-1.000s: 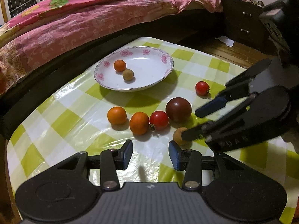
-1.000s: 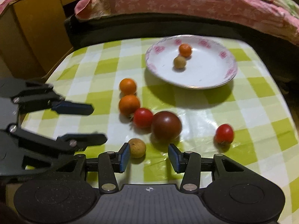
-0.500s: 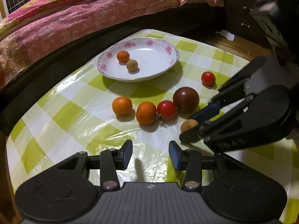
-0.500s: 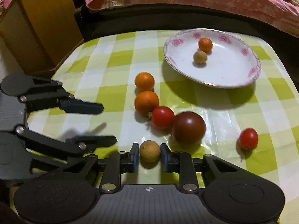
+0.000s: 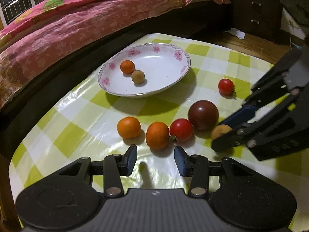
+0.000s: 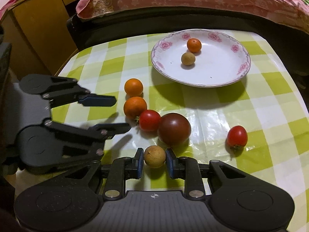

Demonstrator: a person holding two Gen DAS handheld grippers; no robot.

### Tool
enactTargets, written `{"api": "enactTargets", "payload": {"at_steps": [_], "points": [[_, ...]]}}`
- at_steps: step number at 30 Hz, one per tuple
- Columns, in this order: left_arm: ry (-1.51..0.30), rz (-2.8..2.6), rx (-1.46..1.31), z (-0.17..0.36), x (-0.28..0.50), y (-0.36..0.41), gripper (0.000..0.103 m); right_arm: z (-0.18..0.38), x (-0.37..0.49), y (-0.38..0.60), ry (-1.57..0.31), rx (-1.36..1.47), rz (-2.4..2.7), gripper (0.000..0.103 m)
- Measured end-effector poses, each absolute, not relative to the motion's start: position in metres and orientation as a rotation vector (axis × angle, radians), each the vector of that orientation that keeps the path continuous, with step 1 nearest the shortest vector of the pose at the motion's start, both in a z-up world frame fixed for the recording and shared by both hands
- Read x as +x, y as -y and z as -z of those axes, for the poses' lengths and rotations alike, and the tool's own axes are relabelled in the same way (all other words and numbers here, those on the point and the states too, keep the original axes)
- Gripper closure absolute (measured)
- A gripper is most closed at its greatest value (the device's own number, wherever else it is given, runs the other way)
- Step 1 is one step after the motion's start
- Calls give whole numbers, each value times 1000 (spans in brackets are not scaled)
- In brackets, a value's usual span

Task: Organize fruits
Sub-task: 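Grasp a second brown fruit with the right gripper while the left grasps a tangerine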

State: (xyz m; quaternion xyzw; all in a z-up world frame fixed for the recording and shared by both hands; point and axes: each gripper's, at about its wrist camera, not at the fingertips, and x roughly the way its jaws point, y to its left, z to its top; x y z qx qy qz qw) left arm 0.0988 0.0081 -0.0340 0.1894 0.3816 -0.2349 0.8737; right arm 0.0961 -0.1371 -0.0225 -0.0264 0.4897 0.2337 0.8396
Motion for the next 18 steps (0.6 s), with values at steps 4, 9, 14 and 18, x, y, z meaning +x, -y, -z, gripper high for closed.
{"api": "enactTargets", "payload": {"at_steps": [4,9,14,18], "points": [[-800,490,393,37,109,-4,54,22,99,141,-1045,-43,-488,81],[-803,472,372,40,119,-1,59,24,103,143,-1054,-42,-479,81],[-811,483,364,40,119,4,65,26,102,143,-1060,-58,-472,81],[-821,484,363,38,114,1,65,27,102,144,-1064,-71,-474,81]]}}
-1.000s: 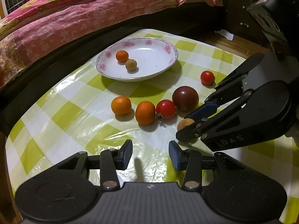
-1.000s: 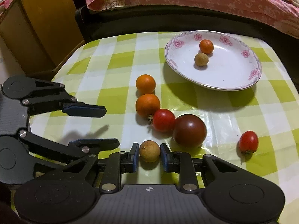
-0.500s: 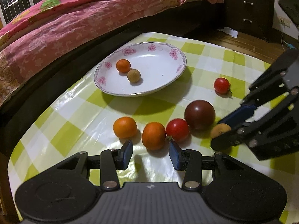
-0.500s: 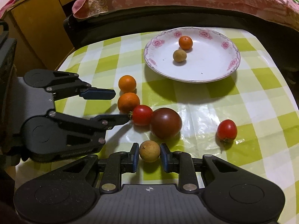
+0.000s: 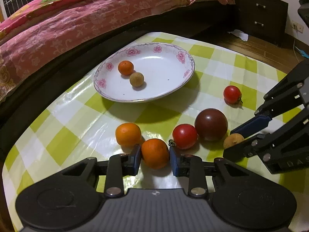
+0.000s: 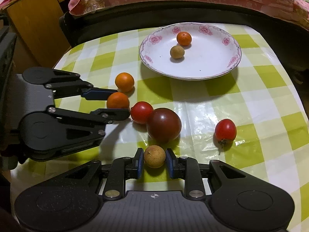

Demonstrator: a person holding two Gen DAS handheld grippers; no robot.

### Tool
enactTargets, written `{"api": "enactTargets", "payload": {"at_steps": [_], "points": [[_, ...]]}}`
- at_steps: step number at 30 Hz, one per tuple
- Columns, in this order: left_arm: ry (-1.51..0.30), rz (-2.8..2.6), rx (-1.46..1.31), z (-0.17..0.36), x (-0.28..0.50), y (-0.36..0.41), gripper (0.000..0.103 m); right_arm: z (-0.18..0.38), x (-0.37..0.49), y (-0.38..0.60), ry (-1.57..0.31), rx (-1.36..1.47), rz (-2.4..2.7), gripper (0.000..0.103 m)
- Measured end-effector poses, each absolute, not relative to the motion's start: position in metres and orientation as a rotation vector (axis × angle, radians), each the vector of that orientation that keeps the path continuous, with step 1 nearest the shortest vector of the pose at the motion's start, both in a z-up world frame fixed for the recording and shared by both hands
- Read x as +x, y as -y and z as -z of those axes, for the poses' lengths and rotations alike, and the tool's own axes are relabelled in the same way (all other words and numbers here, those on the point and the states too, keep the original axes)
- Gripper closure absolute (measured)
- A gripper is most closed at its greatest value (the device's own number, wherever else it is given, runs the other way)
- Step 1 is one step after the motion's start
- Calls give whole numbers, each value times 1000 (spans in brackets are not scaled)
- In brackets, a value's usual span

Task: Organize fruits
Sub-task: 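Grasp a second brown fruit with the right gripper while the left grasps a tangerine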

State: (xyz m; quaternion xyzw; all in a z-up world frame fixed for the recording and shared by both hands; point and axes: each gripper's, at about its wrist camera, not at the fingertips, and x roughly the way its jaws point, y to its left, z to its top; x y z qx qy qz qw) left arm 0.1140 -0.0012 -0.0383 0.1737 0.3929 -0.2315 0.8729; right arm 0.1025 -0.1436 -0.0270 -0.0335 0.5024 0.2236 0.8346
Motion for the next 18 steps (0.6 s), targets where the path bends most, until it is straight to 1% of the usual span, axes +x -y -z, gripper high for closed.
{"api": "enactTargets", "payload": {"at_steps": [12,14,18], "points": [[-813,526,408,38,91,-5,65,30,95,138,-1037,-169,-492,81],[-812,523,416,39,90,-4,62,31,93,136,-1028,-193,-495,81],[-814,519,429,42,89,-3,62,30,89,134,-1022,-216,-498,81]]}}
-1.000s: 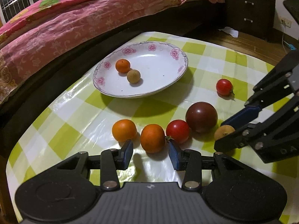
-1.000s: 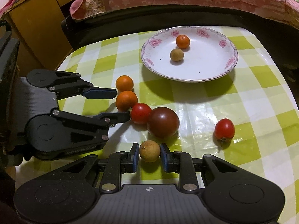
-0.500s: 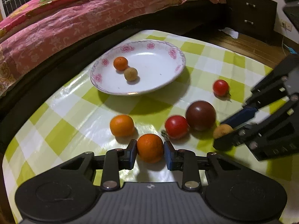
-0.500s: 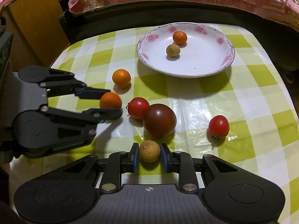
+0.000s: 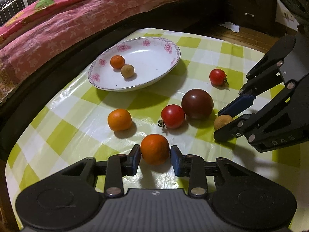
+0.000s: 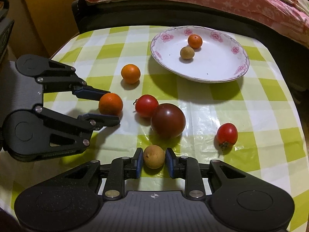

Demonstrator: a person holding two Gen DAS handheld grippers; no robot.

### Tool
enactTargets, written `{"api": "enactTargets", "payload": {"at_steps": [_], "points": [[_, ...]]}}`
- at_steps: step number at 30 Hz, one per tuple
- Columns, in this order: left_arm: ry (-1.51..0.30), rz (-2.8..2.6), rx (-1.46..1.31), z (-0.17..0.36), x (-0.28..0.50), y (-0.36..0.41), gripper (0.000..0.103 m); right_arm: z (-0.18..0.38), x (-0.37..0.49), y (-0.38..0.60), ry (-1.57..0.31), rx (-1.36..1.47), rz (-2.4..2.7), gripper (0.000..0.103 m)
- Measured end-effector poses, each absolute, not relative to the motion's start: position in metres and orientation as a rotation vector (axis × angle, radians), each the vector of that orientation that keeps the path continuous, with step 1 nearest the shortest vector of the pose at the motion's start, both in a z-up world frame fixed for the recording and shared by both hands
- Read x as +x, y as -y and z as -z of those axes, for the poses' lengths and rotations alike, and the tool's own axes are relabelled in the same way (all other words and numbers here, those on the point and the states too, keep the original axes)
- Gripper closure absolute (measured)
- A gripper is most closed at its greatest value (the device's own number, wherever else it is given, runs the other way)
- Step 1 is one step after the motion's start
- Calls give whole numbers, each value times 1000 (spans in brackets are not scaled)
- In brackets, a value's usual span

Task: Organize fruits
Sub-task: 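Grasp a second brown fruit with the right gripper while the left grasps a tangerine, then carry the held tangerine and brown fruit with both grippers over the white plate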

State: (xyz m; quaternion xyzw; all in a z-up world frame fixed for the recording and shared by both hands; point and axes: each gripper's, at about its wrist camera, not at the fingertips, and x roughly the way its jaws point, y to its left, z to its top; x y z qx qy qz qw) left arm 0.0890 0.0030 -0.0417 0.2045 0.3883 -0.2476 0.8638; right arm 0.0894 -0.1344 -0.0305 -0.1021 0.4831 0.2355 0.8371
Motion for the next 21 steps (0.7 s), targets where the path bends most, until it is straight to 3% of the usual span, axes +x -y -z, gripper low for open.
{"api": "enactTargets", "payload": {"at_steps": [14,21], "points": [[-823,501,388,43,97,-4,60,30,86,137,-1032,-233,-497,80],[-830,505,386,43,95,-2,66,29,86,137,-1035,-244,-488,82]]}}
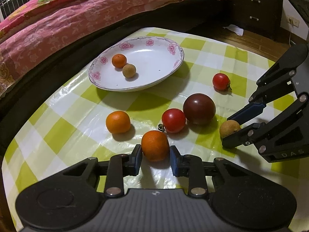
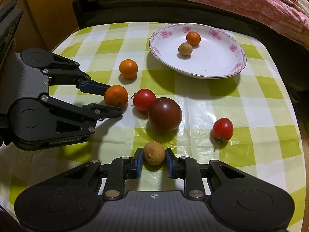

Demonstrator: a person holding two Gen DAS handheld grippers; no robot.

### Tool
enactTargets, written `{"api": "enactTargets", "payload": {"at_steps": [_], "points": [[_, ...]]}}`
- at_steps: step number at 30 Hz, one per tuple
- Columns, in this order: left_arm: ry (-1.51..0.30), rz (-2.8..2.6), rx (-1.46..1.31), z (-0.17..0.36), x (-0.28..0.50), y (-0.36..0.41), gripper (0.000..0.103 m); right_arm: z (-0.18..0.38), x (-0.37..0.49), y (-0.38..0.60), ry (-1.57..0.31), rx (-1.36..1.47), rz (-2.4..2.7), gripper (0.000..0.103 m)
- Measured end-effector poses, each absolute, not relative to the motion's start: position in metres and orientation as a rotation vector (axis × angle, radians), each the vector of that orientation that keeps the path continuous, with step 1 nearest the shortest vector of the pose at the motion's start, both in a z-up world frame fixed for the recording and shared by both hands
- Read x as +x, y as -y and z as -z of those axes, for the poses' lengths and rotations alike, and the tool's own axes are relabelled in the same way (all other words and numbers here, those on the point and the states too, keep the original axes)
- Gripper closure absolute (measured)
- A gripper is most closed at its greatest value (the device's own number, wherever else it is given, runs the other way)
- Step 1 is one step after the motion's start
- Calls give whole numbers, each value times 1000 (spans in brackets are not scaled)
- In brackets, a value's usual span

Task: Organize fruits
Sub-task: 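Carry the held tangerine and brown fruit with both grippers over the white plate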

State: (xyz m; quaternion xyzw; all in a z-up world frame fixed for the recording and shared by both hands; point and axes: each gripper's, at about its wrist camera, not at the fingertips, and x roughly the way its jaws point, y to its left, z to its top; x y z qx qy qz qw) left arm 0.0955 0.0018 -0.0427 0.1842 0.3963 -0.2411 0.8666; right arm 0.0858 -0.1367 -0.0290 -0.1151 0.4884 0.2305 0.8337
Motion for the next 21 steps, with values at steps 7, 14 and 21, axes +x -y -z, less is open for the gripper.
{"api": "enactTargets", "payload": {"at_steps": [7,14,21], "points": [[-839,516,366,39,95,-4,66,20,90,140,-1019,-186,-498,82],[-822,527,336,28,97,-2,66,5,101,144,-972,-140,-481,82],[-790,524,327,16,106,7,66,-8,114,149,-910,-117,-445,82]]}}
